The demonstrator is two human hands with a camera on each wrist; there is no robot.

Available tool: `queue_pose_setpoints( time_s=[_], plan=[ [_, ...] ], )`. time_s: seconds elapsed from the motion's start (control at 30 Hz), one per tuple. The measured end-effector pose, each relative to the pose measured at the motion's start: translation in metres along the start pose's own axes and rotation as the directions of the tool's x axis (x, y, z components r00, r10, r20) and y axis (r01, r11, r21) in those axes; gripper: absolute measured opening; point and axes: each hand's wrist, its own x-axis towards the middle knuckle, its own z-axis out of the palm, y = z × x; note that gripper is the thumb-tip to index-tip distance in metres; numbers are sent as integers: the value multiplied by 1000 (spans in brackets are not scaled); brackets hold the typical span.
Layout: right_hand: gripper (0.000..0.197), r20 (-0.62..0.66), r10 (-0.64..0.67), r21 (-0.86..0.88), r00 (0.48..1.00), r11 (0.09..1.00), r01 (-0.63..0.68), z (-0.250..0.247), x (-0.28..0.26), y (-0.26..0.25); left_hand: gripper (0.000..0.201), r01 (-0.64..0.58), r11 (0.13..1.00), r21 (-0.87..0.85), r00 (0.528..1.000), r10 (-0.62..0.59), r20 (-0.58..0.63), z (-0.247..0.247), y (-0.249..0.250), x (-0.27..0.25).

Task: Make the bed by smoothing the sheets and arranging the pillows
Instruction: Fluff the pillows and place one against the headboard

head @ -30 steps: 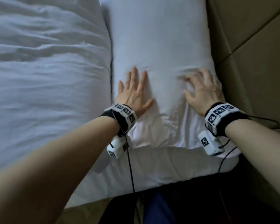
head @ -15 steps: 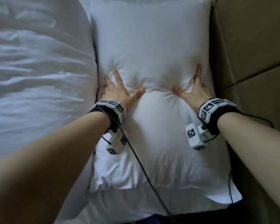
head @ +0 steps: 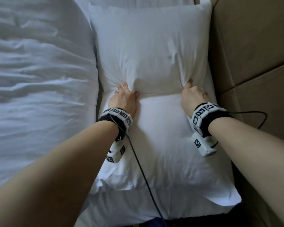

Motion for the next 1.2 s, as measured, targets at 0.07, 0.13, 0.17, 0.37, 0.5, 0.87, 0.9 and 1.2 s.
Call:
queue_pose_setpoints(
  time_s=[0.07, 0.13, 0.17, 0.37, 0.5, 0.87, 0.9, 1.2],
  plan=[
    [72, -31, -66, -46, 997, 997, 65, -4, -11, 9, 59, -79, 996, 48, 996, 80, -34, -9, -3, -8],
    [86, -52, -127, -39, 990, 991, 125, -10, -22, 18, 56, -175, 979, 101, 982, 181, -47, -16, -11, -17],
    [91, -51, -154, -41, 987, 987, 152, -12, -25, 21, 59, -215, 971, 107, 975, 220, -42, -17, -17, -21],
    [94, -39, -225, -115, 973, 969, 220, -4, -19, 21, 64, -386, 916, 113, 917, 394, -60, -12, -20, -44],
    [84, -42, -188, -2, 981, 982, 188, 6, -21, 17, 85, -342, 940, 6, 939, 341, -51, 1, -7, -51],
    [129, 139, -126, 199, 982, 975, 97, 39, -37, -3, 103, -282, 956, 77, 959, 280, 35, 26, 29, -64],
    [128, 116, -118, 174, 986, 980, 96, 45, -35, -6, 101, -277, 956, 91, 961, 276, 31, 31, 32, -62],
    [78, 0, -236, -135, 972, 963, 234, 50, -26, -17, 70, -276, 955, 107, 961, 272, 46, 47, 33, -52]
  ],
)
